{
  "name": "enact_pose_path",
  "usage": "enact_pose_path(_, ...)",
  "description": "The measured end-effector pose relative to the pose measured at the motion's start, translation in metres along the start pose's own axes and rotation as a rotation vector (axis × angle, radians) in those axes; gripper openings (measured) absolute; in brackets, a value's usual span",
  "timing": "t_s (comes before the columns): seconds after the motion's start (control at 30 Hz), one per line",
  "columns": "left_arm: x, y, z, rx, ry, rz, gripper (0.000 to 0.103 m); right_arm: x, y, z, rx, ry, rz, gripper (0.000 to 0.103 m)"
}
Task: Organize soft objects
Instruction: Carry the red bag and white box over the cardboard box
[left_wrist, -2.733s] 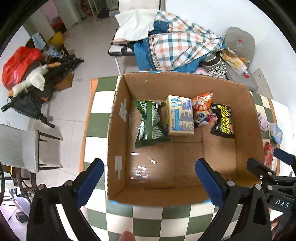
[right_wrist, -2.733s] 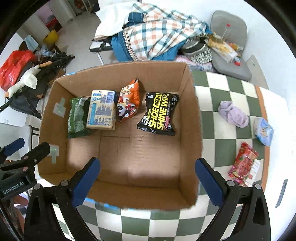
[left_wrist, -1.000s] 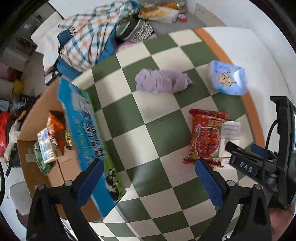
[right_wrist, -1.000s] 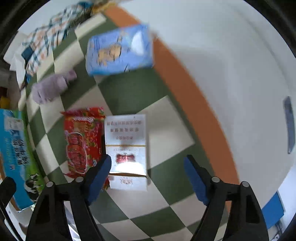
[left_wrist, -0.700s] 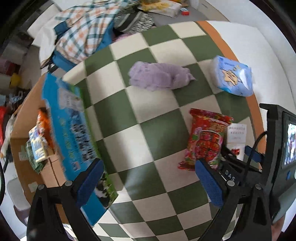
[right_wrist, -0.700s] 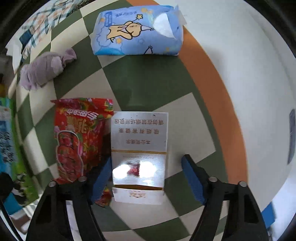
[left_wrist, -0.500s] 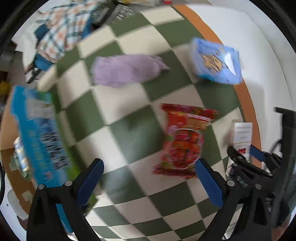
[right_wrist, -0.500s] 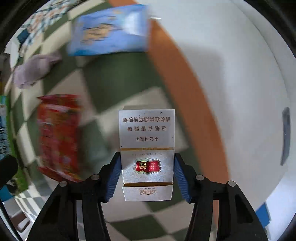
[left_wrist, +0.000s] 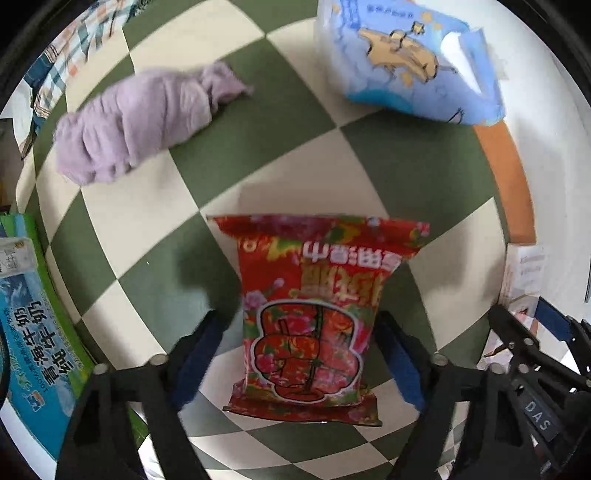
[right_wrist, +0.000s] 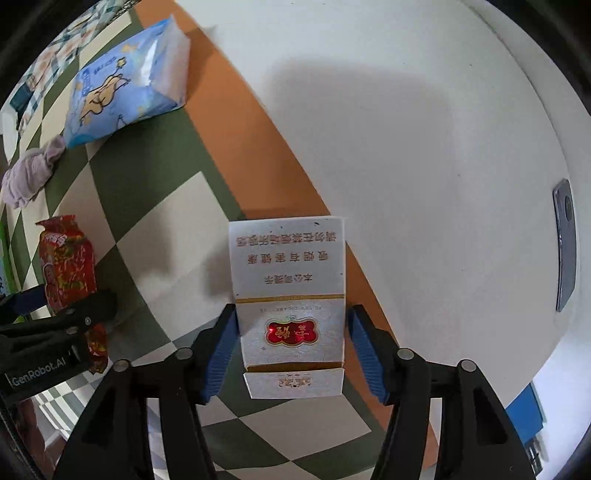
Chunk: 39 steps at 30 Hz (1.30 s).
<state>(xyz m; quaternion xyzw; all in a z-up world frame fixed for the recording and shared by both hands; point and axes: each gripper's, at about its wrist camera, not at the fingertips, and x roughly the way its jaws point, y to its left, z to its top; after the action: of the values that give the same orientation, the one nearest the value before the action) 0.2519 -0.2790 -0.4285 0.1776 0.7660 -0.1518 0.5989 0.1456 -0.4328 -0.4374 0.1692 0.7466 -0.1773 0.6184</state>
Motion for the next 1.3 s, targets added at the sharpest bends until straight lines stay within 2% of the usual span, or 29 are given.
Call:
enact_pose_path(0.03, -0.003, -0.003, 0.001, -0.003, -0.011, 0.0, 0.054, 0.0, 0.0, -0.001, 0.003, -0.001, 0.001, 0.066)
enact_pose_path(0.07, -0.007, -0.006, 0.001, -0.004, -0.023, 0.0, 0.046, 0.002, -0.009, 0.008, 0.004, -0.001, 0.002, 0.066)
enact_pose_path(0.1, -0.008, -0.008, 0.001, -0.005, -0.022, 0.004, 0.044, 0.004, -0.015, 0.016, 0.006, -0.003, 0.004, 0.067)
enact_pose_path(0.2, -0.009, -0.013, 0.0, -0.001, -0.035, 0.017, 0.043, 0.003, -0.016, 0.014, 0.014, -0.016, 0.008, 0.066)
enact_pose_path(0.27, -0.008, -0.017, -0.004, 0.007, -0.045, 0.027, 0.042, 0.001, -0.013, 0.011, 0.0, -0.035, 0.005, 0.058)
enact_pose_path(0.3, -0.008, -0.015, -0.01, 0.005, -0.049, 0.028, 0.042, -0.003, -0.009, -0.001, -0.008, -0.036, -0.005, 0.058)
enact_pose_path(0.57, -0.017, -0.001, -0.028, -0.032, -0.078, 0.012, 0.041, -0.015, -0.008, -0.01, -0.019, -0.036, 0.027, 0.057)
enact_pose_path(0.7, -0.043, 0.01, -0.051, -0.056, -0.137, -0.034, 0.041, -0.045, -0.001, -0.021, -0.057, -0.075, 0.071, 0.057)
enact_pose_path(0.83, -0.09, 0.031, -0.085, -0.097, -0.233, -0.099, 0.041, -0.088, 0.013, -0.036, -0.115, -0.131, 0.122, 0.057)
enact_pose_path(0.93, -0.128, 0.057, -0.112, -0.141, -0.309, -0.136, 0.041, -0.132, 0.034, -0.048, -0.172, -0.18, 0.161, 0.057)
enact_pose_path(1.1, -0.185, 0.116, -0.158, -0.211, -0.427, -0.139, 0.041, -0.194, 0.087, -0.071, -0.284, -0.243, 0.24, 0.057)
enact_pose_path(1.2, -0.213, 0.161, -0.186, -0.258, -0.467, -0.113, 0.041, -0.224, 0.14, -0.093, -0.364, -0.261, 0.309, 0.057)
enact_pose_path(1.3, -0.223, 0.208, -0.212, -0.314, -0.484, -0.096, 0.041, -0.244, 0.191, -0.116, -0.449, -0.26, 0.372, 0.057)
